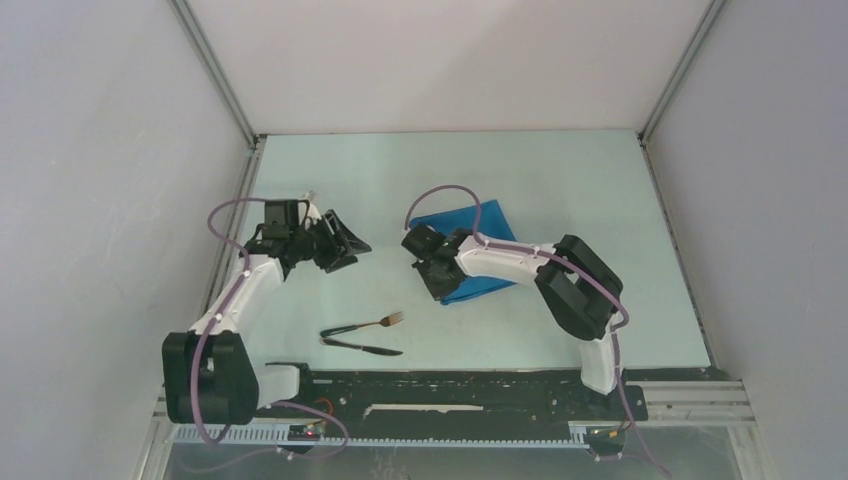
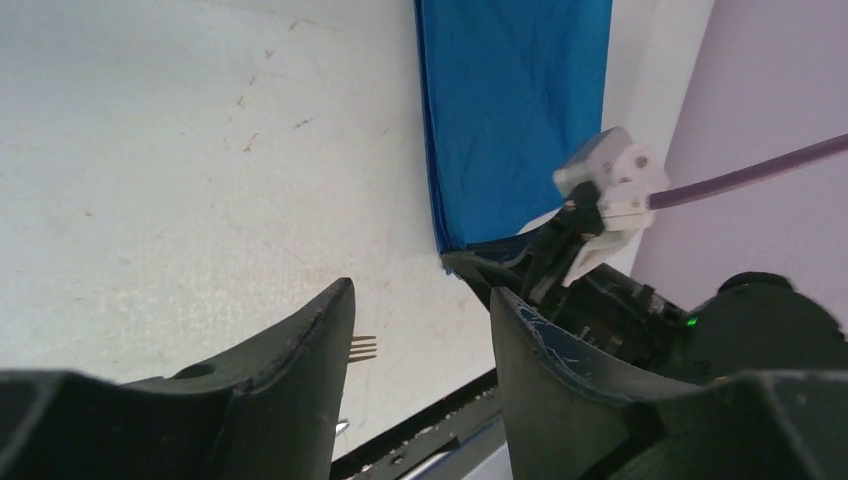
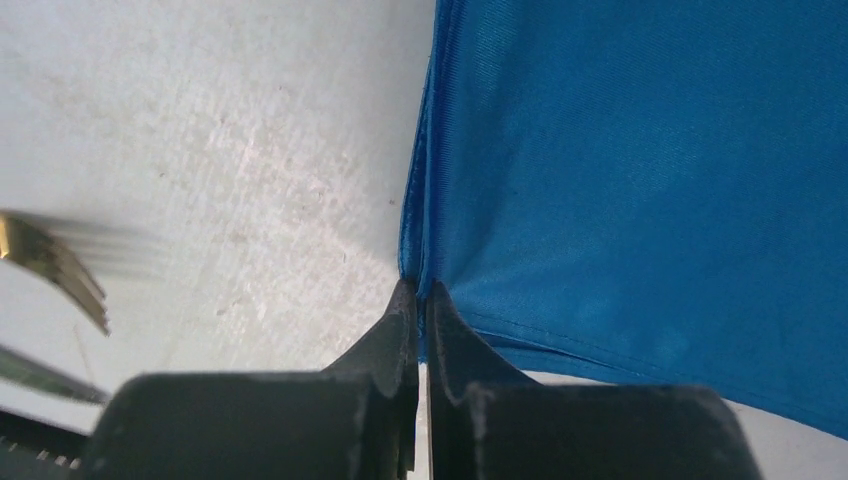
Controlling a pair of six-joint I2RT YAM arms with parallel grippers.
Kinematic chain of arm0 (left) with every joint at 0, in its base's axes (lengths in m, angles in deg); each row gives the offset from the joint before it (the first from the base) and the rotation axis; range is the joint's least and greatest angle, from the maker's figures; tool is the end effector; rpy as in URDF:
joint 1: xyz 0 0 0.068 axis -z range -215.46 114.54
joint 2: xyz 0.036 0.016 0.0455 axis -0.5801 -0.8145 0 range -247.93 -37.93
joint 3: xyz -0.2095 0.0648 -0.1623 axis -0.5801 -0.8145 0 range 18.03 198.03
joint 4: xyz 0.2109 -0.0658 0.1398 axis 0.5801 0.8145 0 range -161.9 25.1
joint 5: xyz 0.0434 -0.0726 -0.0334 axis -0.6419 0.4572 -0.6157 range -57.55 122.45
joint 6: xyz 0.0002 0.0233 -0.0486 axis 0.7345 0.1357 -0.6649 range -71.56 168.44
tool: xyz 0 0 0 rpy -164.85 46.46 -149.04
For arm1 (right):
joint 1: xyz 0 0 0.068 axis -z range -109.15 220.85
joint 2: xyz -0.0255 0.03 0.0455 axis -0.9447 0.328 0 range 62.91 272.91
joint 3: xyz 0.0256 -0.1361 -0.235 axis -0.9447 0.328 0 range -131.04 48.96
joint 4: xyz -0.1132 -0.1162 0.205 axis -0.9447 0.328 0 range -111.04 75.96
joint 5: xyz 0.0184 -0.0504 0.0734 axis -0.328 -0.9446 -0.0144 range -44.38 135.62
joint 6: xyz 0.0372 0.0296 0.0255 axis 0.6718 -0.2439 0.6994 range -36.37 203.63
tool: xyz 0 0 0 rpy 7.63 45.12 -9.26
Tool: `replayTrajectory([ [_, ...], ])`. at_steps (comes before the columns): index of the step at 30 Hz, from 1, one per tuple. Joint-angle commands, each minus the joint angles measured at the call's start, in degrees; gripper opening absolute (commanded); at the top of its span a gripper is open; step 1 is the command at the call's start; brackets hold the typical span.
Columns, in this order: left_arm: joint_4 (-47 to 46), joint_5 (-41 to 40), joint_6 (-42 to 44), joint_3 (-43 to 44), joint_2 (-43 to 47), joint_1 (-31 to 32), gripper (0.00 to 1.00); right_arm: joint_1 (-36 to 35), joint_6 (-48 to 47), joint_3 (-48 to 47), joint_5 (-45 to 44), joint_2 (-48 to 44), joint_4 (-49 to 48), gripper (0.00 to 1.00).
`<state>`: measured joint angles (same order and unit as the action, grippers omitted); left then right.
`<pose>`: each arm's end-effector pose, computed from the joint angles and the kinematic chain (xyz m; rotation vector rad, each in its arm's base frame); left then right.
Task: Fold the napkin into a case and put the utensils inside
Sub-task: Smooth out the lower triangle-folded napkin at the center of the board.
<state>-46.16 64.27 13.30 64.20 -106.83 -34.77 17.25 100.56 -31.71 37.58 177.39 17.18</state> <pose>0.2431 -0.0218 0.2424 -0.4734 2.4224 -0.9515 0.2413 0.3190 0.1633 -0.8526 2.6714 0.0949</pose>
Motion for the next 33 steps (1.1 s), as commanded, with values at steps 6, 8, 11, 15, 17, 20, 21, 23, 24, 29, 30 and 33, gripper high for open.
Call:
replayTrajectory([
  [6,-19.51,9.13,-16.27,-6.66,-8.84,-0.51,0.67,7.67,5.62,8.39,19.93,-11.08,-12.32,0.00],
  [8,-22.85,8.69,-19.65,-7.43,-10.17,-0.35,0.68,9.14,7.24,10.48,23.05,-12.23,-15.04,0.00],
  [11,-25.00,7.94,-22.16,-7.07,-12.17,0.96,0.68,9.90,7.12,11.34,22.59,-12.56,-15.47,0.00],
  [15,-25.12,6.52,-22.37,-6.38,-12.22,2.89,0.68,7.96,3.93,10.55,18.12,-11.71,-12.31,0.11],
  [17,-24.81,5.95,-21.93,-6.31,-11.53,3.32,0.68,5.62,2.04,9.15,12.64,-11.46,-8.17,0.26],
  [20,-23.19,5.80,-20.47,-6.00,-11.00,3.44,0.68,3.01,-0.54,7.07,9.04,-11.44,-4.35,0.48],
  [21,-22.75,5.92,-20.03,-5.86,-10.87,3.46,0.68,2.52,-0.95,6.24,8.26,-11.45,-3.02,0.53],
  [23,-22.24,6.27,-19.44,-5.74,-10.50,3.49,0.68,1.25,-1.98,4.47,4.54,-11.17,0.07,0.63],
  [24,-21.82,6.26,-19.14,-5.62,-10.20,3.45,0.68,0.70,-2.55,3.31,2.87,-11.01,0.96,0.67],
  [29,-21.22,6.27,-17.86,-5.89,-8.98,3.23,0.68,0.04,-2.56,-1.17,-1.12,-7.65,2.69,0.75],
  [30,-21.17,6.48,-17.68,-5.96,-8.86,3.16,0.68,0.04,-2.21,-1.81,-1.24,-6.78,2.47,0.75],
  [33,-21.17,7.45,-17.15,-6.46,-8.88,2.44,0.68,0.08,-0.72,-4.70,-1.13,-3.67,3.59,0.69],
])
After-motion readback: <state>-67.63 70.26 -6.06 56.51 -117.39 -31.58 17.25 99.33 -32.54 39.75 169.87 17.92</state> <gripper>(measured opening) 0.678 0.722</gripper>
